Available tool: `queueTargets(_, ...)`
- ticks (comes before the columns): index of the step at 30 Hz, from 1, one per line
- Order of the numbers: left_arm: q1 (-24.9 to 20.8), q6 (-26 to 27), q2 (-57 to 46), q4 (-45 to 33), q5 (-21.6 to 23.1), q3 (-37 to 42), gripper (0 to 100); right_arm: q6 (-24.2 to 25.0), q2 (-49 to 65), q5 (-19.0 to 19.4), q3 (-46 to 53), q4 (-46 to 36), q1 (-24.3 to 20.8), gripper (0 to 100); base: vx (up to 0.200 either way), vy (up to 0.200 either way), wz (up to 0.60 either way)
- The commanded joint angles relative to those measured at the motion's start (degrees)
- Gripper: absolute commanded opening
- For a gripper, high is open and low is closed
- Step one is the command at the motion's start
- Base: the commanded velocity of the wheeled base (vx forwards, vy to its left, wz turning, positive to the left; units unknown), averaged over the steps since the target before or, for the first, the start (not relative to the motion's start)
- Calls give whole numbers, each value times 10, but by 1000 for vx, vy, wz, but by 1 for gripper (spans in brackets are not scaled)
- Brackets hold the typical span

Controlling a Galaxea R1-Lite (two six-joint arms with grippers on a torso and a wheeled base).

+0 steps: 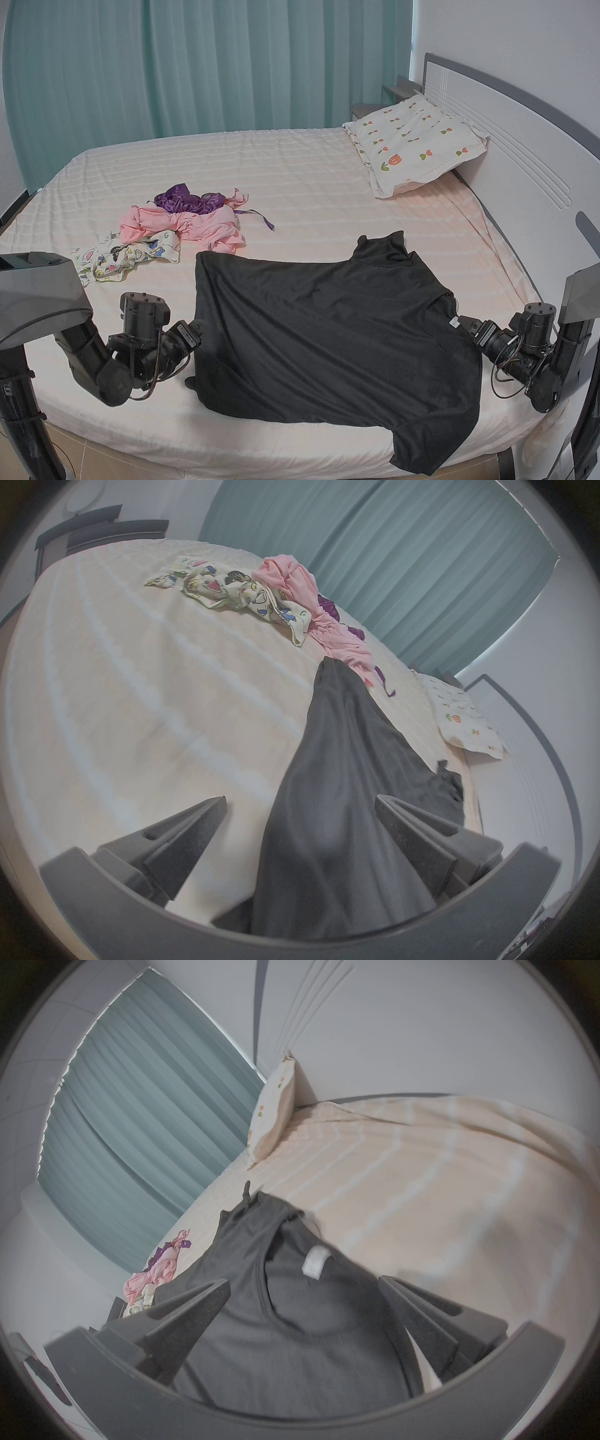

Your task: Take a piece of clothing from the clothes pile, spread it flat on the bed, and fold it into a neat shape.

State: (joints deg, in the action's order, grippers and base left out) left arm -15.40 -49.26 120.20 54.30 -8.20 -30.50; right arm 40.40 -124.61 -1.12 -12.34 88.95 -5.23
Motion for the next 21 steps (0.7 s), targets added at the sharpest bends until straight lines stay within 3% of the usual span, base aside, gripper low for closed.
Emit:
queueTargets(1,-24,-15,-58,64,11,113,100,34,40,0,76,7,-9,100,0,0,0)
queueTargets(7,-23,-7,-60,59,18,129,100,35,31,21,88,7,-13,100,0,0,0)
queueTargets(13,-22,-14,-44,58,77,136,100,48,31,30,89,7,-11,100,0,0,0)
queueTargets(19,-12,-21,-7,64,79,122,100,48,29,30,86,7,-13,100,0,0,0)
queueTargets(21,-12,-45,-1,65,78,109,100,48,28,29,86,7,-13,100,0,0,0)
